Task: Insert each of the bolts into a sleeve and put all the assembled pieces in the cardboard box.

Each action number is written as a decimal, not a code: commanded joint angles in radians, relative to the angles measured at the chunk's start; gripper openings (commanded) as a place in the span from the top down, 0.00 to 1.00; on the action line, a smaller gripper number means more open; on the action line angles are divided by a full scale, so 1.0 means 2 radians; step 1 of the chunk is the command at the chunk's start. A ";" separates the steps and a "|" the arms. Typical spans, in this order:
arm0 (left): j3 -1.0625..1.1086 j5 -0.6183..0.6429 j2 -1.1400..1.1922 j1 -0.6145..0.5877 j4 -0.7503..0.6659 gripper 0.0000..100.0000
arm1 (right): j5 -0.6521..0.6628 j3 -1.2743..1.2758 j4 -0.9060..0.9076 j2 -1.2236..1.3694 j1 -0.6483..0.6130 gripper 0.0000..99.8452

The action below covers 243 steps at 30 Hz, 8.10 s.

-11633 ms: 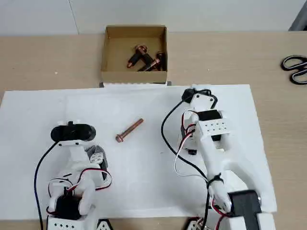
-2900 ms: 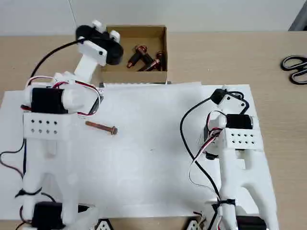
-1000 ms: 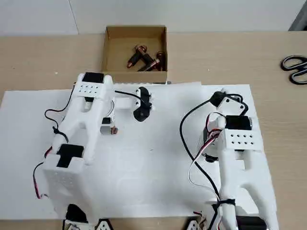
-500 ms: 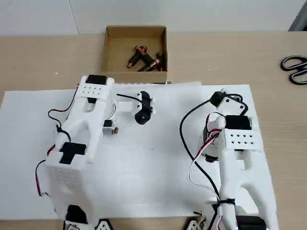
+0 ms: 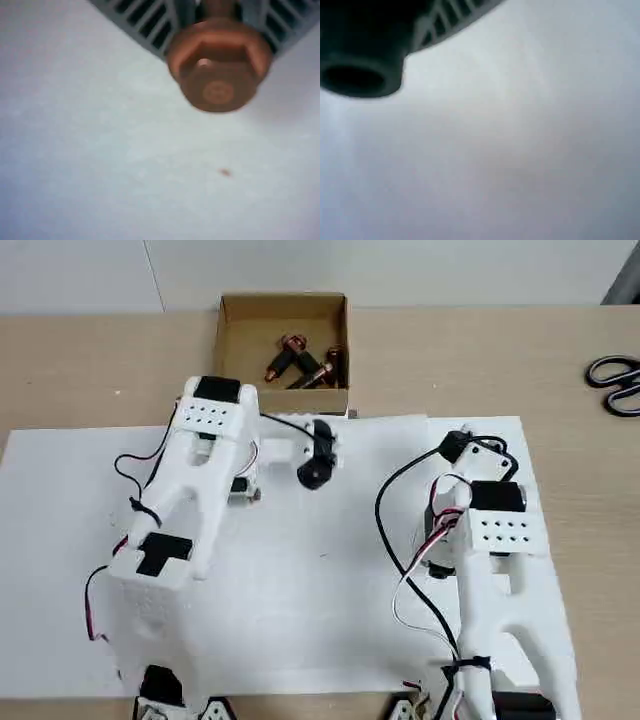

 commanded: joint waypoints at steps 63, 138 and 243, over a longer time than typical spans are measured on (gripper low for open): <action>0.613 0.885 -0.929 0.132 -0.399 0.99 | 0.157 0.307 -0.142 -0.672 -0.362 1.00; 0.821 0.944 -1.146 0.285 -0.337 0.99 | 0.217 0.271 -0.211 -0.675 -0.363 1.00; 1.000 0.671 -1.148 -0.108 -0.428 0.99 | 0.117 0.334 -0.194 -0.672 -0.157 1.00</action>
